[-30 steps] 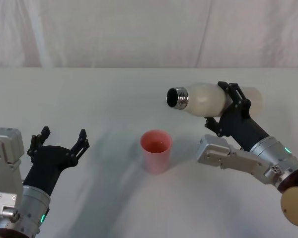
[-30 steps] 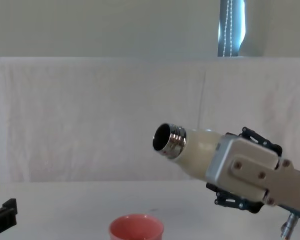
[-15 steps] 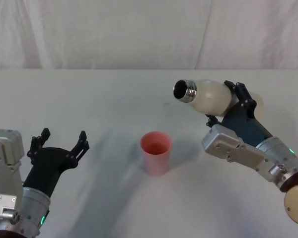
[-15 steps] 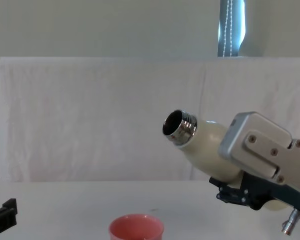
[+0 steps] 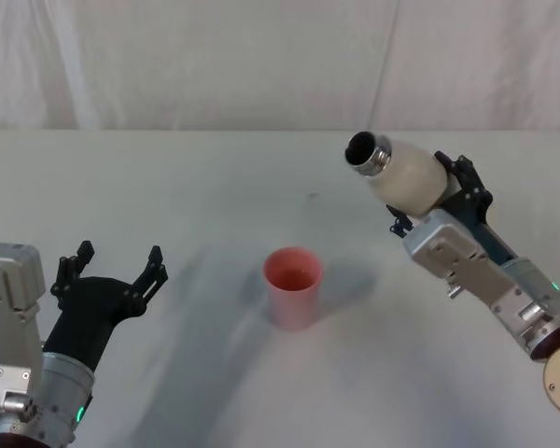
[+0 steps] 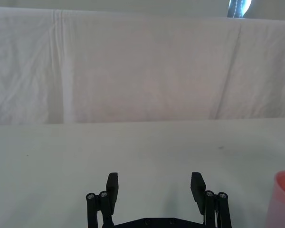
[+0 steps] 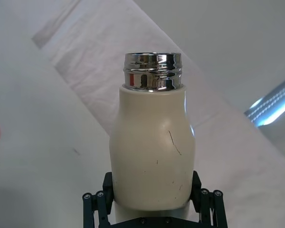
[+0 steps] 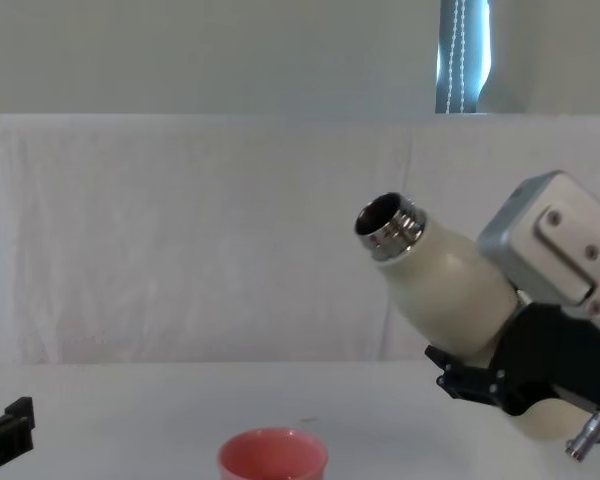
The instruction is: Grasp the thermos with one hand and pour water into the cup lid.
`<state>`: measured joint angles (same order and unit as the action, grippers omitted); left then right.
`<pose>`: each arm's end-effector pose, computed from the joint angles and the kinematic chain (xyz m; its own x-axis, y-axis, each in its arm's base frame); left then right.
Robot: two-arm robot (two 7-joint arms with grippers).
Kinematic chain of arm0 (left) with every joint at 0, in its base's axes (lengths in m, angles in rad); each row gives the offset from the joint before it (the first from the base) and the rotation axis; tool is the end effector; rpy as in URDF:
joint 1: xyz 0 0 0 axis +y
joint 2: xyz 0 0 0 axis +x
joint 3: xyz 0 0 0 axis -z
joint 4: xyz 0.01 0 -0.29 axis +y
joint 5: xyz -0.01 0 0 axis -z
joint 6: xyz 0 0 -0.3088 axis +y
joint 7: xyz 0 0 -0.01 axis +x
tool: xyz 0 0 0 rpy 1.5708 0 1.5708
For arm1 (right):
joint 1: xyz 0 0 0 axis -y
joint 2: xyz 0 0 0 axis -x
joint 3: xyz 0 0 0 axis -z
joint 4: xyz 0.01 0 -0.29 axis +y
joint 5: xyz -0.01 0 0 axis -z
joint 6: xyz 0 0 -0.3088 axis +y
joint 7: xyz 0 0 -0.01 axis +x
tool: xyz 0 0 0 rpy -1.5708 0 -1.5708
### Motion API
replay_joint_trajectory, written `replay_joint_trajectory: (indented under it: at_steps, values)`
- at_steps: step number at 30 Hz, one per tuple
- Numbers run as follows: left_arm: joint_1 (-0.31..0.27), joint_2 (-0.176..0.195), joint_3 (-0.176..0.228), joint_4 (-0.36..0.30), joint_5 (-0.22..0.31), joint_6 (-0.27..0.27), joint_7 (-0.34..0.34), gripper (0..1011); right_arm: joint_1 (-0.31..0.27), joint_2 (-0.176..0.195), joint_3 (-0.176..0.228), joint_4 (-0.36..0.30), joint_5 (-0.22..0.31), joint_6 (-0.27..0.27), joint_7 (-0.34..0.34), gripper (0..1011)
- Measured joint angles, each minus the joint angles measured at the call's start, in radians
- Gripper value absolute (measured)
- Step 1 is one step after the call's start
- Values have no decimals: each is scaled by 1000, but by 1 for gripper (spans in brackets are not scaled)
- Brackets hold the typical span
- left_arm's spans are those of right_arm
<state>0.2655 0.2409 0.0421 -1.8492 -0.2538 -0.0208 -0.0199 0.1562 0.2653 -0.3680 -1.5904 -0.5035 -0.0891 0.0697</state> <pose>0.2529 0.0375 -0.2853 0.1244 0.9917 -0.0327 -0.9921 0.1239 -0.0176 0.3518 0.0377 -0.2623 0.2591 -0.6353 0.7275 0.8869 0.4547 0.0813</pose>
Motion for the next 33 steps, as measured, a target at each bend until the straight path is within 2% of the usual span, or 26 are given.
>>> replay_joint_trajectory:
  at_steps: [9,19,26,33]
  values:
    - [0,0,0,0,0,0,0,1001,-10,-26,39,-1,76,10,25,955]
    - [0,0,0,0,0,0,0,1001,-25,-64,92,-7,188,37,56,955]
    - [0,0,0,0,0,0,0,1001,-36,-81,114,-11,238,40,62,955]
    - [0,0,0,0,0,0,0,1001,-54,-102,148,-13,319,34,72,955]
